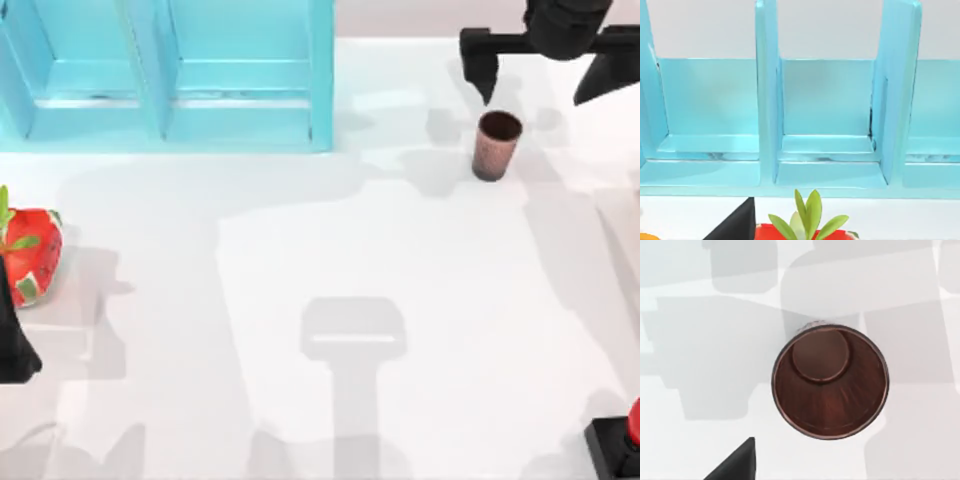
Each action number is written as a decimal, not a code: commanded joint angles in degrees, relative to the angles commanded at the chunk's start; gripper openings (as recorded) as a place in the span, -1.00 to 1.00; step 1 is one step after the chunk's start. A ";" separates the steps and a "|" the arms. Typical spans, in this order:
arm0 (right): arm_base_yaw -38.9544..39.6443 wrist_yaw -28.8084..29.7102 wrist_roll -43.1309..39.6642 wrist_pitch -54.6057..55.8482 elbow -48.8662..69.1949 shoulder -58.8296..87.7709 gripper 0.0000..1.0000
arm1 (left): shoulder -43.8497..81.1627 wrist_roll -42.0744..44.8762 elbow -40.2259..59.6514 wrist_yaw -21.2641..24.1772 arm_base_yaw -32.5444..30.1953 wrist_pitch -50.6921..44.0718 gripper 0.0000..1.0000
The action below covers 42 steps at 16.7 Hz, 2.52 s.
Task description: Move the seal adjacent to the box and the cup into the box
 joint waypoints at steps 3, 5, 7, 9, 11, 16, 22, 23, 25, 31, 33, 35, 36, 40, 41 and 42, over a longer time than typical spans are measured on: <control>-0.23 0.04 -0.08 4.23 -3.59 0.52 1.00 | 0.00 0.00 0.00 0.00 0.00 0.00 1.00; -0.37 0.03 -0.20 7.98 -6.78 1.07 1.00 | 0.00 0.00 0.00 0.00 0.00 0.00 1.00; -0.49 0.01 -0.32 11.62 -9.86 1.63 1.00 | 0.00 0.00 0.00 0.00 0.00 0.00 1.00; -0.57 -0.01 -0.42 14.33 -12.12 2.07 1.00 | 0.00 0.00 0.00 0.00 0.00 0.00 1.00; -0.61 0.00 -0.44 15.16 -12.81 2.22 1.00 | 0.00 0.00 0.00 0.00 0.00 0.00 1.00; -0.61 0.00 -0.44 15.16 -12.81 2.22 0.70 | 0.00 0.00 0.00 0.00 0.00 0.00 1.00; -0.61 0.00 -0.44 15.16 -12.81 2.22 -0.21 | 0.00 0.00 0.00 0.00 0.00 0.00 1.00; -0.61 0.00 -0.44 15.16 -12.81 2.22 -0.36 | 0.00 0.00 0.00 0.00 0.00 0.00 1.00; -0.61 0.00 -0.44 15.16 -12.81 2.22 -0.66 | 0.00 0.00 0.00 0.00 0.00 0.00 1.00; -0.61 0.00 -0.44 15.16 -12.81 2.22 -1.00 | 0.00 0.00 0.00 0.00 0.00 0.00 1.00; -0.61 0.00 -0.44 15.16 -12.81 2.22 -1.00 | 0.00 0.00 0.00 0.00 0.00 0.00 1.00; -0.61 0.00 -0.44 15.16 -12.81 2.22 -1.00 | 0.00 0.00 0.00 0.00 0.00 0.00 1.00; -0.39 -0.03 -0.35 15.15 -12.80 2.17 -1.00 | 0.00 0.00 0.00 0.00 0.00 0.00 1.00; -1.76 -0.19 -2.06 11.14 -8.58 3.36 -1.00 | 0.00 0.00 0.00 0.00 0.00 0.00 1.00; -2.53 -0.38 -2.97 8.90 -6.01 3.94 -1.00 | 0.00 0.00 0.00 0.00 0.00 0.00 1.00; -3.43 -0.61 -3.98 6.37 -2.89 4.56 -1.00 | 0.00 0.00 0.00 0.00 0.00 0.00 1.00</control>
